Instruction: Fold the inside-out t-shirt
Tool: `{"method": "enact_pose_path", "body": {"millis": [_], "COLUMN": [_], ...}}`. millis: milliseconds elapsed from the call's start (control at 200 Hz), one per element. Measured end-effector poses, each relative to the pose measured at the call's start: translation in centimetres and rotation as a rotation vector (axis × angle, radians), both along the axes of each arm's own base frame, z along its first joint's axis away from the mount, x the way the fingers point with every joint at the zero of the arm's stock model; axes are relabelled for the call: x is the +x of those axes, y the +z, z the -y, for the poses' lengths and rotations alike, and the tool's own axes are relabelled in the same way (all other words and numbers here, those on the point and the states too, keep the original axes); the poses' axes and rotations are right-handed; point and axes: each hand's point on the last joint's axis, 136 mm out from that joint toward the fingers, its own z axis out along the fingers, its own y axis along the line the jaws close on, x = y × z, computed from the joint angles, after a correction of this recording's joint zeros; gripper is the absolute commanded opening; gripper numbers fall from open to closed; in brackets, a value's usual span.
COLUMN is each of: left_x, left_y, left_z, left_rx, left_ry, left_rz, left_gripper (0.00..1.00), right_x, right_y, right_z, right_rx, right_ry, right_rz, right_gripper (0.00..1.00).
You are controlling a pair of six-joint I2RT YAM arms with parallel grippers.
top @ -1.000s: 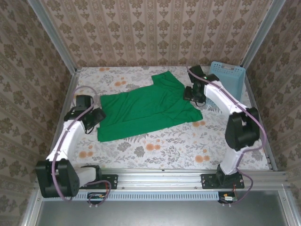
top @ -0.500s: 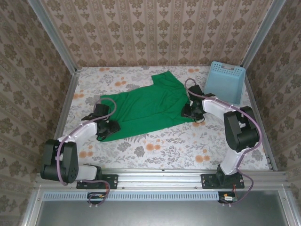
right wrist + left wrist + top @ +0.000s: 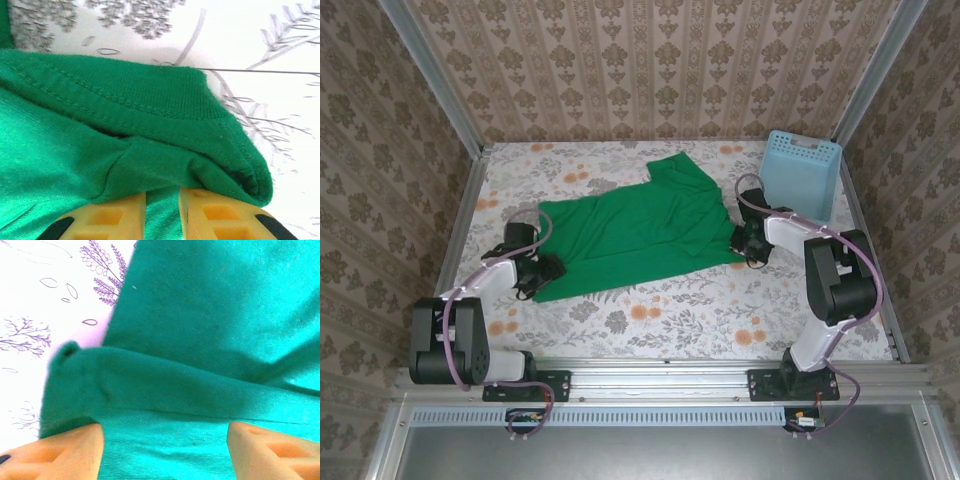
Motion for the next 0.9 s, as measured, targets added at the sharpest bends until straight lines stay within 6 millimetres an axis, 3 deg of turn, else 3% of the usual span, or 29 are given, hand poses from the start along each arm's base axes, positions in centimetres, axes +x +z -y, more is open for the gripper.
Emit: {"method": "enact_pose_path", "body": {"millis": [160, 325, 400, 470, 560, 660, 780, 900], "left_x": [0.1, -0.3, -0.2, 0.6, 2.1, 3.6, 4.7, 5.6], "left_y": [0.6, 1.0, 2.2, 4.6, 7.6, 9.6, 9.4, 8.1], "left_z": [-0.9, -1.1, -1.3, -1.4, -1.7, -1.8, -1.7, -1.7], "left_rx": [0.008, 0.018, 0.028, 0.050, 0.068, 0.074, 0.074, 0.069], "left_ry": [0.012, 0.002, -0.003, -0.007, -0.006, -0.003, -0.004, -0.004], "left_rz": [0.021, 0.013, 0.035, 0.095, 0.180, 0.224, 0.207, 0.155], "left_gripper": [0.69, 0.69, 0.69, 0.70, 0.70, 0.69, 0.69, 0.69], "right_x": [-1.6, -2.6, -2.5, -2.1, -0.5, 2.4, 6.0, 9.1], "right_y": [0.2, 1.7, 3.3, 5.0, 7.4, 9.2, 9.2, 7.4], "right_z": [1.6, 2.1, 1.9, 1.5, 0.4, -0.5, -1.3, -1.9], "right_rx": [-0.047, -0.064, -0.062, -0.061, -0.060, -0.060, -0.069, -0.083], "right_ry": [-0.032, -0.028, -0.007, 0.024, 0.072, 0.108, 0.137, 0.167], "right_rz": [-0.010, 0.013, 0.058, 0.108, 0.172, 0.217, 0.227, 0.194], "right_gripper": [0.28, 0.38, 0.44, 0.51, 0.54, 0.57, 0.59, 0.59]}}
